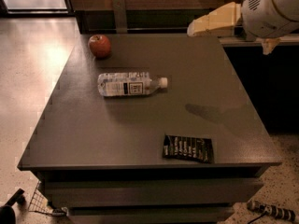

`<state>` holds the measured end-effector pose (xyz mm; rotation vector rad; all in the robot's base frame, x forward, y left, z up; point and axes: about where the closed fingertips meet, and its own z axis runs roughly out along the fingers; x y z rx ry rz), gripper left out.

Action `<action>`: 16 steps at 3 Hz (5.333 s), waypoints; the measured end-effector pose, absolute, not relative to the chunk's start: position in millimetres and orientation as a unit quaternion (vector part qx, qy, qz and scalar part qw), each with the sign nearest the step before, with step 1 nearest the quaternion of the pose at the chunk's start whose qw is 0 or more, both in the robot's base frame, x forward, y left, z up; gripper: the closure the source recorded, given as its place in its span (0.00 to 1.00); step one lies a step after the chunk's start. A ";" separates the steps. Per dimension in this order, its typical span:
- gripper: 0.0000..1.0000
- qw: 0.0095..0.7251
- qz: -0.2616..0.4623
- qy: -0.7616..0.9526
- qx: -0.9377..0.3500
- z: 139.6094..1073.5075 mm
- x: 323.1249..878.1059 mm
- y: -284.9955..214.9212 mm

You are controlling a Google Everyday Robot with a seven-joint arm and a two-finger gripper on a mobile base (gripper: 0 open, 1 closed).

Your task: Place blue plastic bottle upright

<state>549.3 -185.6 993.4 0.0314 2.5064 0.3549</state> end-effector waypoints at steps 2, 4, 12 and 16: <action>0.00 0.215 0.163 0.951 0.151 992.8 545.9 -141.9; 0.00 0.227 0.192 0.910 0.289 988.3 556.4 -117.3; 0.00 0.074 0.167 0.910 0.372 915.4 575.6 -13.3; 0.00 0.068 0.217 0.887 0.401 926.2 603.1 -11.6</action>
Offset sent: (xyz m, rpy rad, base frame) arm -0.0015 0.0663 -0.0014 0.3312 0.3248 -0.5178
